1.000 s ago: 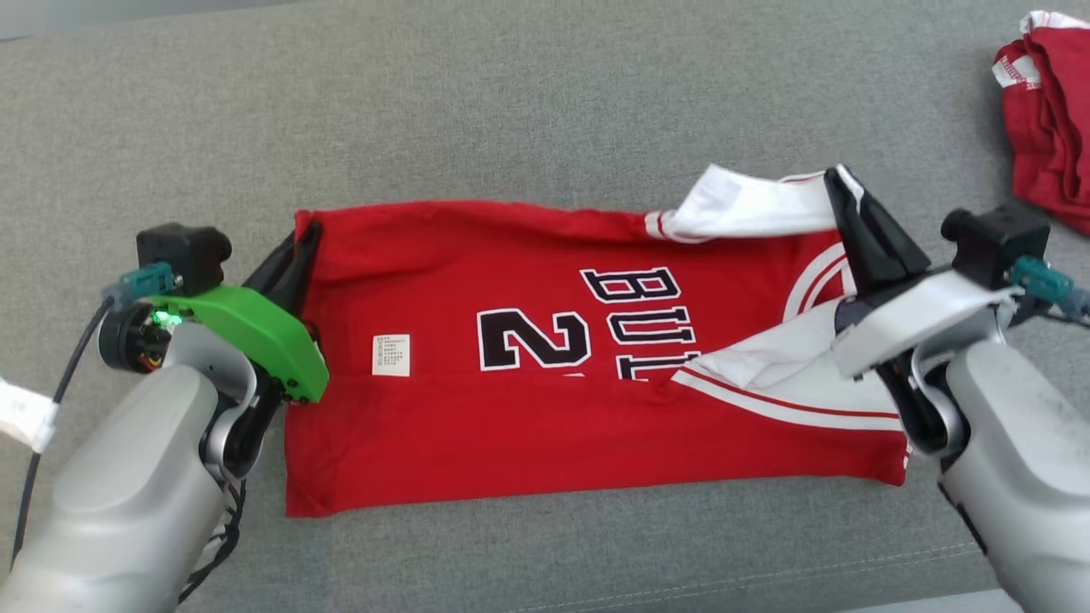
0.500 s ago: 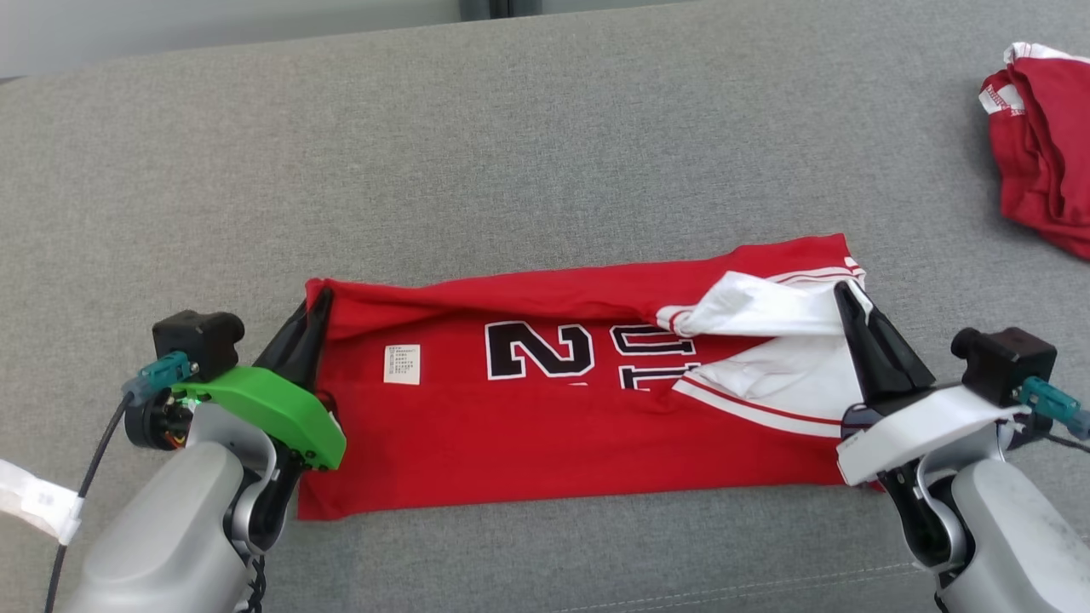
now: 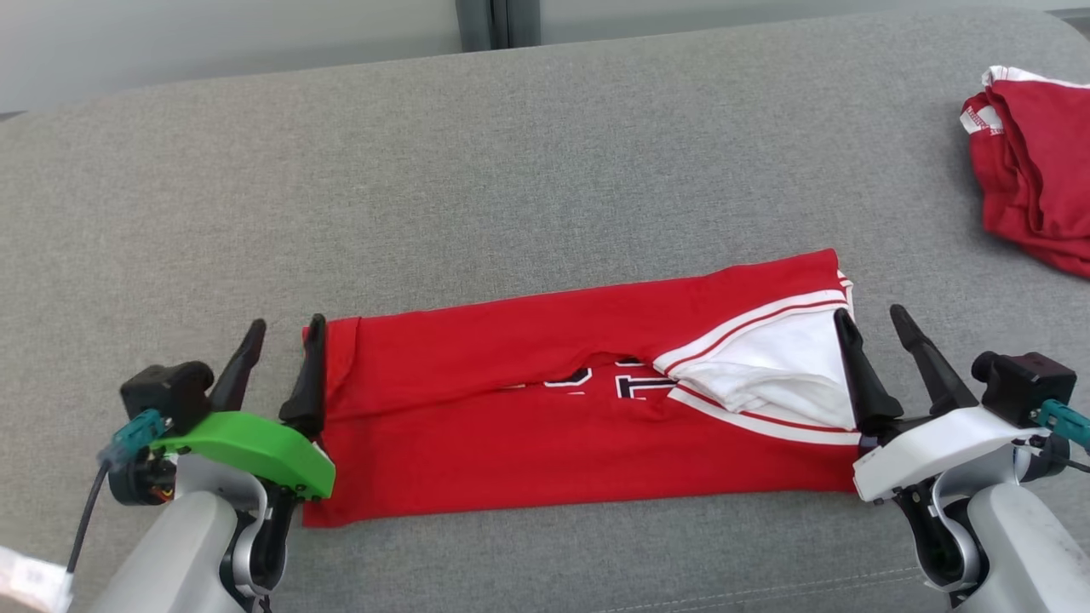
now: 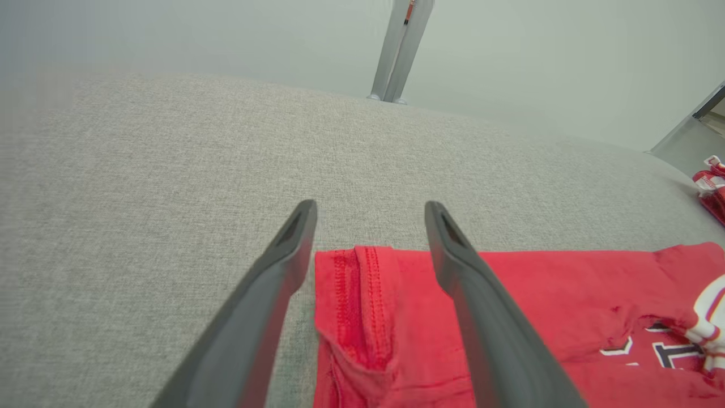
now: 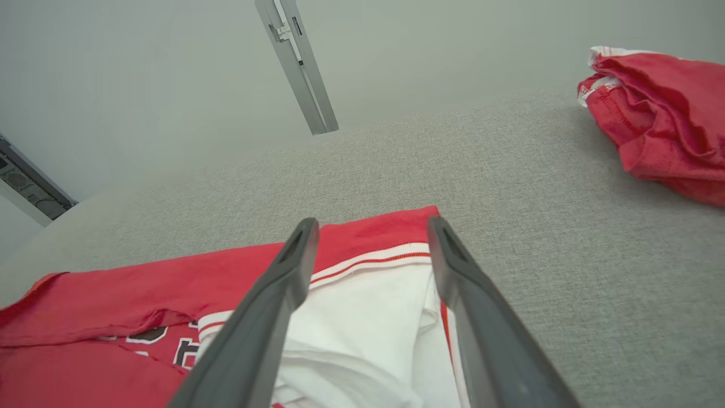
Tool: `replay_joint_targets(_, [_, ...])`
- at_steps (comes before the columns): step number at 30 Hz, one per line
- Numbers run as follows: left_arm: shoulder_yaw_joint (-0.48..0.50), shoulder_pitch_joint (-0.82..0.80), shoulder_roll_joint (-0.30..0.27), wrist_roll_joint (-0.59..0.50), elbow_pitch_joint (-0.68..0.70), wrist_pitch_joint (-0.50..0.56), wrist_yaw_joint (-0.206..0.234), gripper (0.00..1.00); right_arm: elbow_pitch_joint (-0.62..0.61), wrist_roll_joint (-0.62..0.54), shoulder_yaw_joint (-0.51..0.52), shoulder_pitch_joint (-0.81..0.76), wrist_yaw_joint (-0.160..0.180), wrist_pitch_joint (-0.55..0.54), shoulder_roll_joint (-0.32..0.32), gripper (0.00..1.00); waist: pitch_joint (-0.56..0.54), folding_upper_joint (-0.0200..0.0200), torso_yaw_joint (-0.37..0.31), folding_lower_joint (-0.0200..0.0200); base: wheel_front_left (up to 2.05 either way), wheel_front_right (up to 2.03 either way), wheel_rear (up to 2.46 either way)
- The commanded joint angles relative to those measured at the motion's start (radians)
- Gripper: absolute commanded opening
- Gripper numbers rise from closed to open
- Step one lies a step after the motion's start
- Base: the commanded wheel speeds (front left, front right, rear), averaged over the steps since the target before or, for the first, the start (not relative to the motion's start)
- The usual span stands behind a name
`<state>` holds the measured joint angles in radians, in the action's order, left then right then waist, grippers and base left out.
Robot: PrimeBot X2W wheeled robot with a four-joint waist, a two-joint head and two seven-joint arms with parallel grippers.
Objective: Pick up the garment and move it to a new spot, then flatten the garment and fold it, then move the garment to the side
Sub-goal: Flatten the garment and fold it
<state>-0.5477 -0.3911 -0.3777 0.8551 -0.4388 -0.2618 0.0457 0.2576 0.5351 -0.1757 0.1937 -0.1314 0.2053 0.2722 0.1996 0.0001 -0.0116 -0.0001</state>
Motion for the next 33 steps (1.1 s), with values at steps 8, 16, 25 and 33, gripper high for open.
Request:
replay_joint_targets(8, [0.228, 0.123, 0.063, -0.227, 0.155, -0.003, 0.018, 1.00, 0.093, -0.037, 0.047, 0.056, 0.002, -0.028, 0.022, 1.00, -0.009, -0.0001, 0.023, 0.0001, 0.00, 0.00, 0.00])
replay_joint_targets(16, [0.404, 0.207, 0.163, -0.386, 0.230, -0.003, -0.019, 1.00, 0.224, -0.106, 0.041, 0.107, 0.002, -0.054, 0.011, 1.00, -0.002, -0.0001, 0.058, 0.0001, 0.00, 0.00, 0.00])
replay_joint_targets(25, [0.542, 0.274, 0.260, -0.530, 0.256, -0.003, -0.056, 1.00, 0.361, -0.144, 0.048, 0.139, 0.002, -0.064, -0.004, 1.00, 0.010, -0.0001, 0.083, 0.0001, 0.00, 0.00, 0.00])
replay_joint_targets(33, [0.605, 0.287, 0.305, -0.592, 0.248, -0.003, -0.107, 1.00, 0.454, -0.120, 0.033, 0.138, 0.002, -0.098, -0.031, 0.47, 0.004, -0.0001, 0.094, 0.0001, 0.00, 0.00, 0.00])
